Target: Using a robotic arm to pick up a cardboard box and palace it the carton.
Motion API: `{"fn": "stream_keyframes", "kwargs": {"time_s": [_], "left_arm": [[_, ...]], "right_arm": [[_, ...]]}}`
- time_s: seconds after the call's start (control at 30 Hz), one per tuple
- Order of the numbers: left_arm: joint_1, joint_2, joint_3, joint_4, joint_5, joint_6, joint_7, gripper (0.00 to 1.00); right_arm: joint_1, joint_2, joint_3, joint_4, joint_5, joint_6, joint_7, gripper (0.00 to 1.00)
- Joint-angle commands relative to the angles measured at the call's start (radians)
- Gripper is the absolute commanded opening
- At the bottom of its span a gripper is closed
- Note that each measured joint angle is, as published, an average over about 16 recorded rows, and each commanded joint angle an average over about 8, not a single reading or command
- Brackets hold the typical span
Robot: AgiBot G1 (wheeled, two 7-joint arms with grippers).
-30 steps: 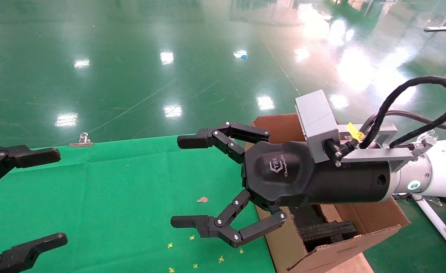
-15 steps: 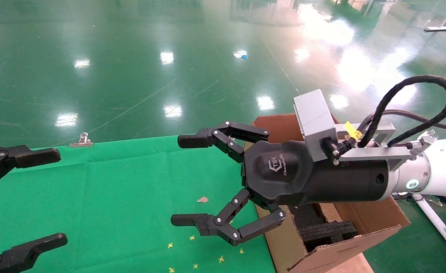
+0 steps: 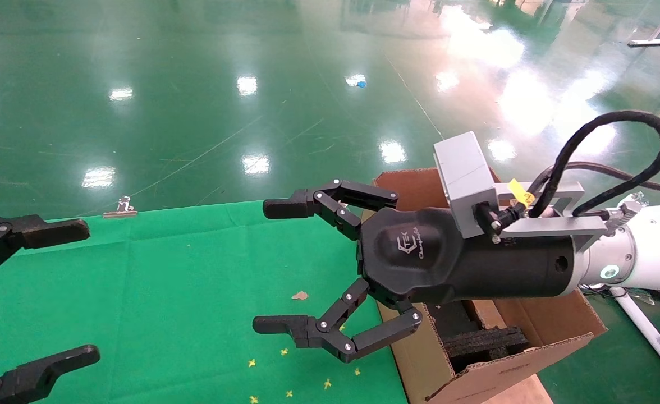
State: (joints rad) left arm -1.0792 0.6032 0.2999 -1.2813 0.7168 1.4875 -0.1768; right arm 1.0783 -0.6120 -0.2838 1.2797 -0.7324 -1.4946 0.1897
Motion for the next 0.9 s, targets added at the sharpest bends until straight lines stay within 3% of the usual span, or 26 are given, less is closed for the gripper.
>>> {"fn": "stream_keyframes", "kwargs": {"time_s": [0.03,0.9], "left_arm": [[0.0,0.0,0.0,0.0,0.0,0.0,0.0,1.0],[0.0,0.0,0.0,0.0,0.0,0.0,0.0,1.0]], "right_arm": [[0.0,0.0,0.0,0.0,0.0,0.0,0.0,1.0],[0.001,0.0,-0.001,-0.001,-0.001,0.0,0.0,1.0]]}}
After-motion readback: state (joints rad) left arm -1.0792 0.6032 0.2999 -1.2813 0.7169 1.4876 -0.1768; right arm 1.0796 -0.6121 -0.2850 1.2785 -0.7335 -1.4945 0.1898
